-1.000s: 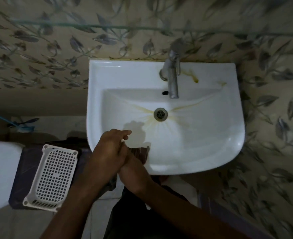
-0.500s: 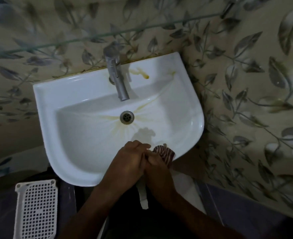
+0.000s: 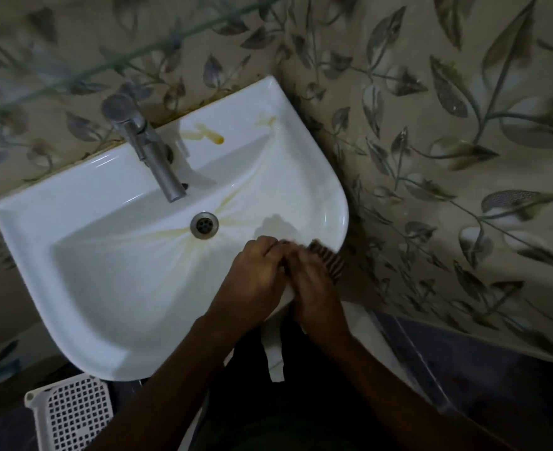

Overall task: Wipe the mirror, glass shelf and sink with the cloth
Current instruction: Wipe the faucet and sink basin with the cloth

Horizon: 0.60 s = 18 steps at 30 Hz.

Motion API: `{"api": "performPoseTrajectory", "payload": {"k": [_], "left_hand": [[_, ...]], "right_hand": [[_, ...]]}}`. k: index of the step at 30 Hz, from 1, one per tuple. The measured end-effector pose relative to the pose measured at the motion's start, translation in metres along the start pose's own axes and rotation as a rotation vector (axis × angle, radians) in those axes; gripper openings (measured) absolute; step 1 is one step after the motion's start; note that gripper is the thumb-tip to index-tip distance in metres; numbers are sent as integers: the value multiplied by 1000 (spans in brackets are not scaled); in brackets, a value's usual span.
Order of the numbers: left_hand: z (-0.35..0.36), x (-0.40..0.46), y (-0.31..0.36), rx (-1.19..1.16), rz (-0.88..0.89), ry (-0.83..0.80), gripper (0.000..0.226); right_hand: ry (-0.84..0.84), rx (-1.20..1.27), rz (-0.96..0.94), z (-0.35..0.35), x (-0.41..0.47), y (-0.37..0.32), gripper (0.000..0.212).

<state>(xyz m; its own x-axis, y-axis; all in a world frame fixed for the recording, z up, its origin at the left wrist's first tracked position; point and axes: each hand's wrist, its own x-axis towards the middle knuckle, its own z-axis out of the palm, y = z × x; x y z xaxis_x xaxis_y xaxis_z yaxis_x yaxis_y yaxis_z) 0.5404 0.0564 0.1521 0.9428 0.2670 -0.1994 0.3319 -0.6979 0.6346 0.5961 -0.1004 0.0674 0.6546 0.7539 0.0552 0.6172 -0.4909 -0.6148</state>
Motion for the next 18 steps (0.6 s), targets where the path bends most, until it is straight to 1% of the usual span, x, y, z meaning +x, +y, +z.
{"api": "performPoseTrajectory", "payload": {"k": [2, 4, 6, 8, 11, 15, 18], "left_hand": [[-1, 6, 2, 38, 22, 9, 43], [-3, 12, 3, 72, 39, 11, 45], [-6, 14, 0, 82, 45, 19, 42], [-8, 16, -4, 69, 40, 28, 39], [-11, 16, -11, 46, 22, 19, 40], [-14, 14, -13, -10, -6, -5, 43], [-17, 12, -12, -64, -33, -19, 43]], "right_hand": [[99, -91, 40, -19, 32, 14, 54], [160, -145, 56, -29, 56, 24, 58], [156, -143, 52, -29, 53, 20, 55], [127, -104, 32, -24, 30, 13, 51], [68, -75, -24, -16, -2, 5, 55], [163, -102, 54, -24, 44, 24, 61], [193, -132, 75, -37, 78, 39, 64]]}}
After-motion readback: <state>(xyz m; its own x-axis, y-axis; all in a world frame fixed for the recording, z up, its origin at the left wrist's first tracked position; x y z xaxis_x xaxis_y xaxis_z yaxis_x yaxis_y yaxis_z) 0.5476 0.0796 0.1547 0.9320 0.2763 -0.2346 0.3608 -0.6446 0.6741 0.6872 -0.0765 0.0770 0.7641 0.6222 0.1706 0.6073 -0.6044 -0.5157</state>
